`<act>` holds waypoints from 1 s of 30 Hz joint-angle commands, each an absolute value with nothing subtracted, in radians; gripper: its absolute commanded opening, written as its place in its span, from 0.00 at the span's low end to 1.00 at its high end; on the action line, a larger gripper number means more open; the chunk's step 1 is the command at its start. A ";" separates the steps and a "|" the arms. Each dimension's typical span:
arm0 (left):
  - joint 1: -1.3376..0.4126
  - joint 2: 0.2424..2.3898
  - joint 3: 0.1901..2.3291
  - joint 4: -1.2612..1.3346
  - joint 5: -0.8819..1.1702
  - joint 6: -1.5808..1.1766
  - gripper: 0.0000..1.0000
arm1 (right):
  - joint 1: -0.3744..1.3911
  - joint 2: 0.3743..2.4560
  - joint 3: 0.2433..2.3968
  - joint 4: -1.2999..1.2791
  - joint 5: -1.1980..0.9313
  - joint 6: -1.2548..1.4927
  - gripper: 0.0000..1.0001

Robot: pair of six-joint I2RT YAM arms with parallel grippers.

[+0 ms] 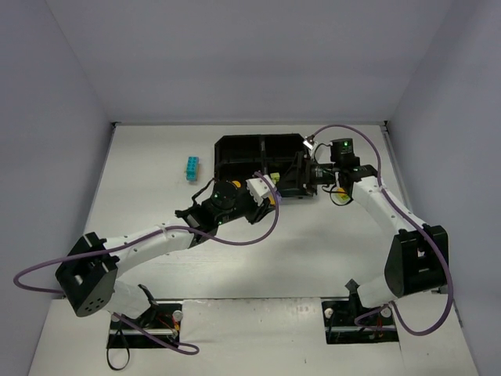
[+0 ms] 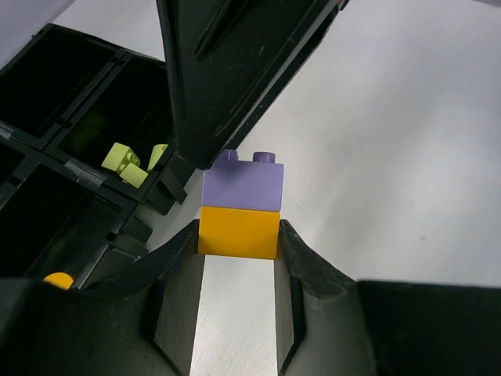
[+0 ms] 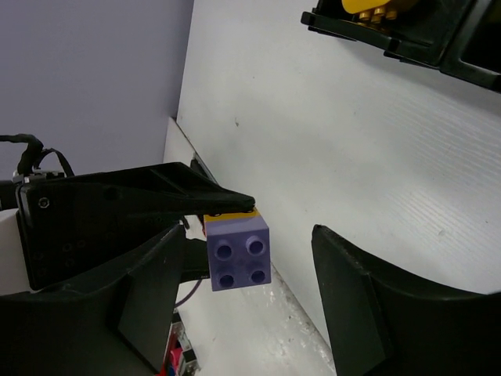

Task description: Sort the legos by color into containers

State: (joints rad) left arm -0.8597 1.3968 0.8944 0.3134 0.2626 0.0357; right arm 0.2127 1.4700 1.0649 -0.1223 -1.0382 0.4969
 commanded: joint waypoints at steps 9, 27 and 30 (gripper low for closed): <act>-0.808 1.405 0.963 0.462 0.322 0.012 0.01 | 0.233 1.453 1.131 -0.083 -1.092 0.480 0.53; -0.805 1.439 0.994 0.476 0.359 -0.017 0.01 | 0.241 1.450 1.146 -0.083 -1.042 0.446 0.01; -0.802 1.446 0.976 0.474 0.353 -0.021 0.00 | 0.232 1.443 1.154 -0.084 -1.035 0.445 0.00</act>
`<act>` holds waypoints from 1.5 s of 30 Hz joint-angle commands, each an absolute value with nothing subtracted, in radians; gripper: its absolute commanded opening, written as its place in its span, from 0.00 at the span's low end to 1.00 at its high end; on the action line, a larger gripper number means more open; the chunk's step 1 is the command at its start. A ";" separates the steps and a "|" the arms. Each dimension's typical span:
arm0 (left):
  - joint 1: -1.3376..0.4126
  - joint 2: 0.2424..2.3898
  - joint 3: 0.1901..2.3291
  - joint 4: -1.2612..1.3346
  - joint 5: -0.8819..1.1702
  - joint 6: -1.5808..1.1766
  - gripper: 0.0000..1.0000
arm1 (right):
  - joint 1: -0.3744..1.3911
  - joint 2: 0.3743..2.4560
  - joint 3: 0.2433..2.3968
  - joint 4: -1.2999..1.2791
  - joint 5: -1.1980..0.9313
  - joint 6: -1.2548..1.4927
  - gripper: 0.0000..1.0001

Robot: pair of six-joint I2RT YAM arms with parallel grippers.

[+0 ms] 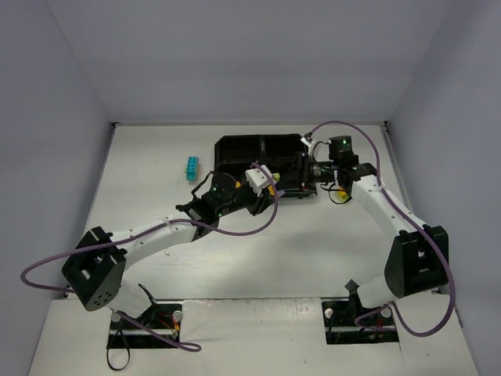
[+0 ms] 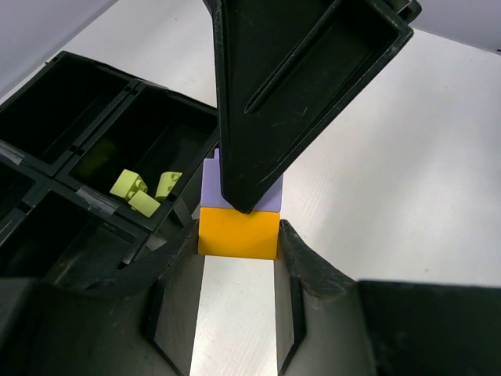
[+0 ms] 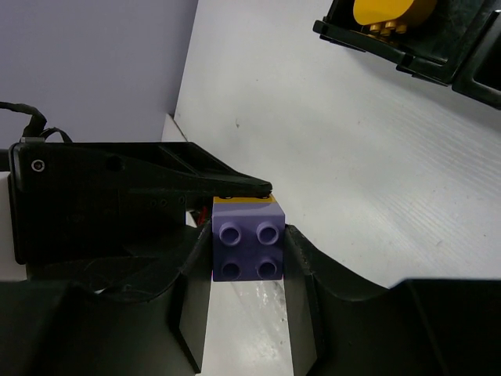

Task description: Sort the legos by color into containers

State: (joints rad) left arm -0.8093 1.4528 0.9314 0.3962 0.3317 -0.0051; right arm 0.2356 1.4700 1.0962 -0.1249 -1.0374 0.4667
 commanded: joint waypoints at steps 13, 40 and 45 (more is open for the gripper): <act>-0.730 1.447 0.850 0.479 0.400 -0.103 0.00 | 0.130 1.430 1.146 -0.086 -1.063 0.443 0.00; -0.476 1.850 1.528 -0.259 0.181 -0.330 0.36 | 0.083 1.394 1.232 -0.097 -0.507 0.302 0.00; -0.476 1.870 1.548 -0.311 0.170 -0.347 0.49 | 0.103 1.494 1.330 -0.052 -0.428 0.281 0.01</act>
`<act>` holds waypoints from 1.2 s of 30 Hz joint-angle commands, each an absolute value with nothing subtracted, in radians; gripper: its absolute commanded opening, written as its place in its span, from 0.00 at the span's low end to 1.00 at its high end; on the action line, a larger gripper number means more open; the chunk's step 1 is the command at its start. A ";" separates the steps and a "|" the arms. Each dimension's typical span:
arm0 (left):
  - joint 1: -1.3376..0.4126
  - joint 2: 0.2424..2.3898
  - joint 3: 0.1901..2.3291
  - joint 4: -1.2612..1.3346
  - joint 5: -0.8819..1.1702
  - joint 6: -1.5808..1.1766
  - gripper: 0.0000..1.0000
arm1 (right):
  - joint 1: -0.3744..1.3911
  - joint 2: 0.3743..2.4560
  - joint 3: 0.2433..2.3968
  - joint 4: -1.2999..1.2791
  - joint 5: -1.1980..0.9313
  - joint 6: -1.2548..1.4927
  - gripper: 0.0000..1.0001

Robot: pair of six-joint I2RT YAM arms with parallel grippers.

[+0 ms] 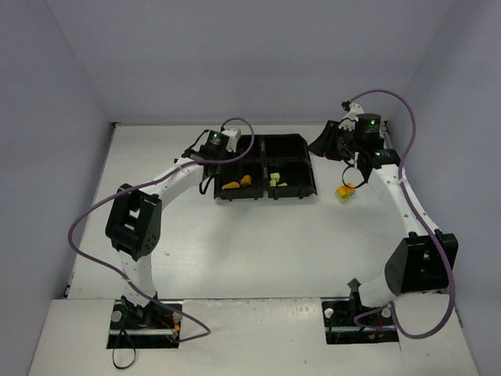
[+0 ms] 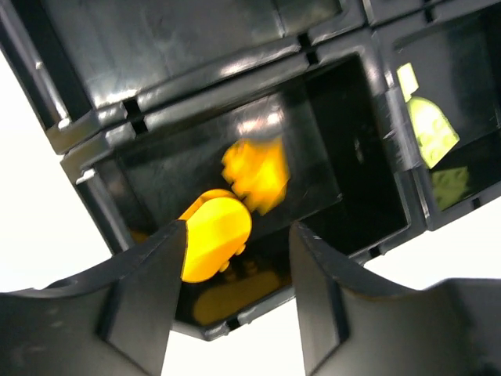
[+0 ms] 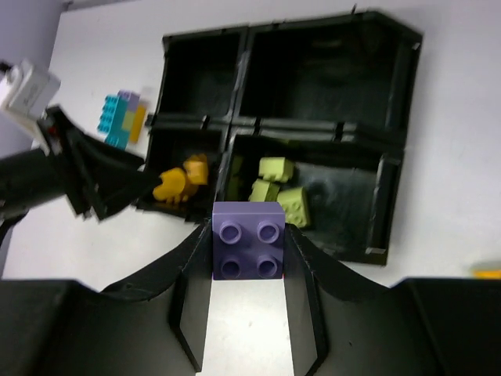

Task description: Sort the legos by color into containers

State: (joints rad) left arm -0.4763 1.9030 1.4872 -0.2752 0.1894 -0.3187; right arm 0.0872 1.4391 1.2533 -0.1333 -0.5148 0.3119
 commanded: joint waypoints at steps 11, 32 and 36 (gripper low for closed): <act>-0.476 1.708 1.517 -0.373 0.181 -0.422 0.72 | 0.213 1.807 1.572 0.069 -0.290 0.169 0.06; -0.476 1.370 1.296 -0.549 0.072 -0.443 0.77 | 0.282 1.992 1.741 0.029 0.126 0.196 0.65; -0.474 1.368 1.295 -0.532 0.081 -0.445 0.77 | 0.253 1.875 1.557 -0.035 0.326 0.334 0.64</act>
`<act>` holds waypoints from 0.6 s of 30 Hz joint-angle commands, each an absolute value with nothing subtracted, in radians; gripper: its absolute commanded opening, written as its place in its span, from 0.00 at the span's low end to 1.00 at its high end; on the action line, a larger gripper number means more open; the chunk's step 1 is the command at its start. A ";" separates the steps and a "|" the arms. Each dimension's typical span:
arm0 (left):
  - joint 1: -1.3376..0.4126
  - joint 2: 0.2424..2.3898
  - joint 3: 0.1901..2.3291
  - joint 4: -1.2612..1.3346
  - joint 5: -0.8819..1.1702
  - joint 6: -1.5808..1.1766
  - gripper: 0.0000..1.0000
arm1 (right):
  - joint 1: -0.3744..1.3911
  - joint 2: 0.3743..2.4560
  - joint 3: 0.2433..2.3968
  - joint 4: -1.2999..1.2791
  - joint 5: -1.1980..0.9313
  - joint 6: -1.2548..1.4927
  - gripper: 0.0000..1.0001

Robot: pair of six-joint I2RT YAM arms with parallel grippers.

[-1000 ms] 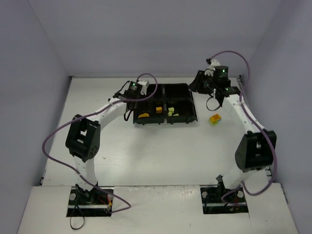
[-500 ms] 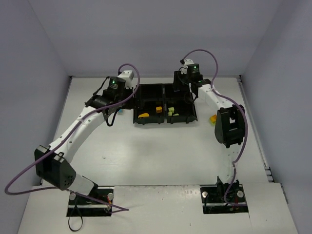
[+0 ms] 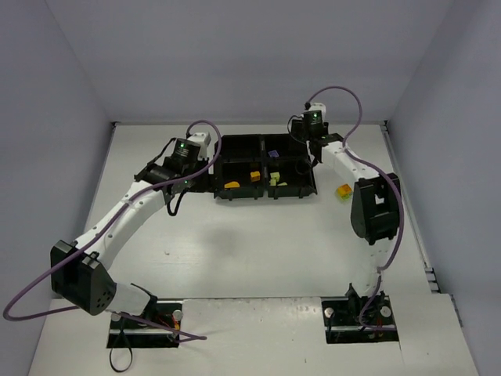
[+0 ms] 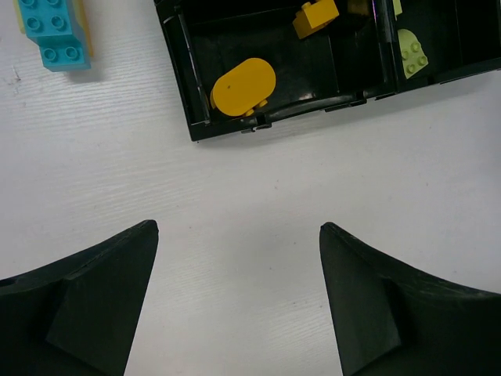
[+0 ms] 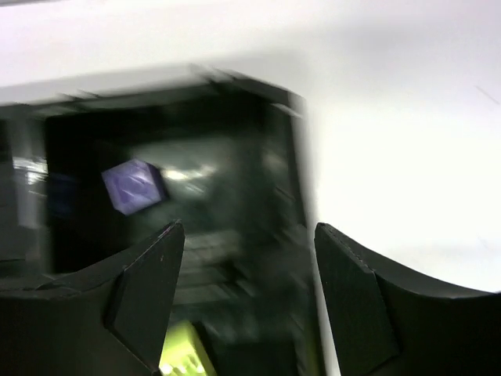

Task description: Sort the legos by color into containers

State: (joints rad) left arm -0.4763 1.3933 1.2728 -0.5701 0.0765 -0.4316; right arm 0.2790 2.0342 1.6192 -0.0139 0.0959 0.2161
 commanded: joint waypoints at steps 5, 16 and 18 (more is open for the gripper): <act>-0.476 1.371 1.290 -0.529 0.089 -0.436 0.77 | 0.149 1.729 1.375 -0.162 0.388 0.523 0.64; -0.476 1.332 1.247 -0.528 0.115 -0.443 0.77 | 0.045 1.698 1.198 -0.265 0.356 0.716 0.61; -0.477 1.325 1.238 -0.531 0.120 -0.445 0.77 | 0.040 1.716 1.206 -0.265 0.354 0.729 0.60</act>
State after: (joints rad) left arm -0.4763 1.3766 1.2324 -0.5625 0.1059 -0.4320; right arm 0.0467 1.7115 1.1904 -0.2607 0.3328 0.6590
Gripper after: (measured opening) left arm 0.771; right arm 0.604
